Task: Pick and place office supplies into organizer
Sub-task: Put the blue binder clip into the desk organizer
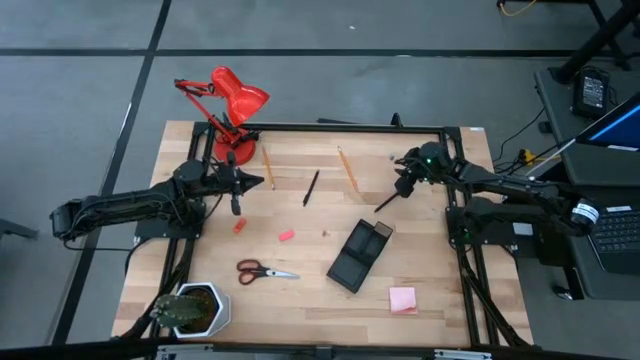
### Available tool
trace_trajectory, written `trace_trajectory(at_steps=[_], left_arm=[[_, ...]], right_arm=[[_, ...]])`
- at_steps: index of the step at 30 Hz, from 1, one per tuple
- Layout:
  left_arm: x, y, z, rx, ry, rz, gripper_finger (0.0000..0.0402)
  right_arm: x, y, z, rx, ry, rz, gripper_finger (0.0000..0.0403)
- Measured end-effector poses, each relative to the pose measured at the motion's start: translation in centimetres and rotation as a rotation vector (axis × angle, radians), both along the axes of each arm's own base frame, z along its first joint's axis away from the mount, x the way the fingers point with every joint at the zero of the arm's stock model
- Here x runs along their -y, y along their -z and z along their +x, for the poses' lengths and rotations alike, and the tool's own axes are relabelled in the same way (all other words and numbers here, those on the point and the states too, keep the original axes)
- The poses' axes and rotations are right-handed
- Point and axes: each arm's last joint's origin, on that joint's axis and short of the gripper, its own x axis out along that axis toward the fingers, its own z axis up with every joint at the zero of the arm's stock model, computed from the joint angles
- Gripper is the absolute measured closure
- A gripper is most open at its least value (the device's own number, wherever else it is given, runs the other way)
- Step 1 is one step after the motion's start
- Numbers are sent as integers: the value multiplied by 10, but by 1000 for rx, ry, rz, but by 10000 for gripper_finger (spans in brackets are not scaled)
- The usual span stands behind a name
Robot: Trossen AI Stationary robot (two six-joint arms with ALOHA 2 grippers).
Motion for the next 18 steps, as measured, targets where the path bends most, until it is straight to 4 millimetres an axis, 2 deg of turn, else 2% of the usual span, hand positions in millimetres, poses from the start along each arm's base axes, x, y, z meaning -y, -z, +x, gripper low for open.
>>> trace_trajectory(at_steps=[6, 12, 18], left_arm=[[-1, -1, 0, 0, -21, 19, 400], [-2, 0, 0, -2, -60, 21, 399], [-2, 1, -1, -18, -60, 18, 400]], right_arm=[[11, 8, 8, -50, 16, 35, 208], [36, -5, 25, -86, 28, 26, 203], [55, 2, 29, -176, 4, 103, 203]])
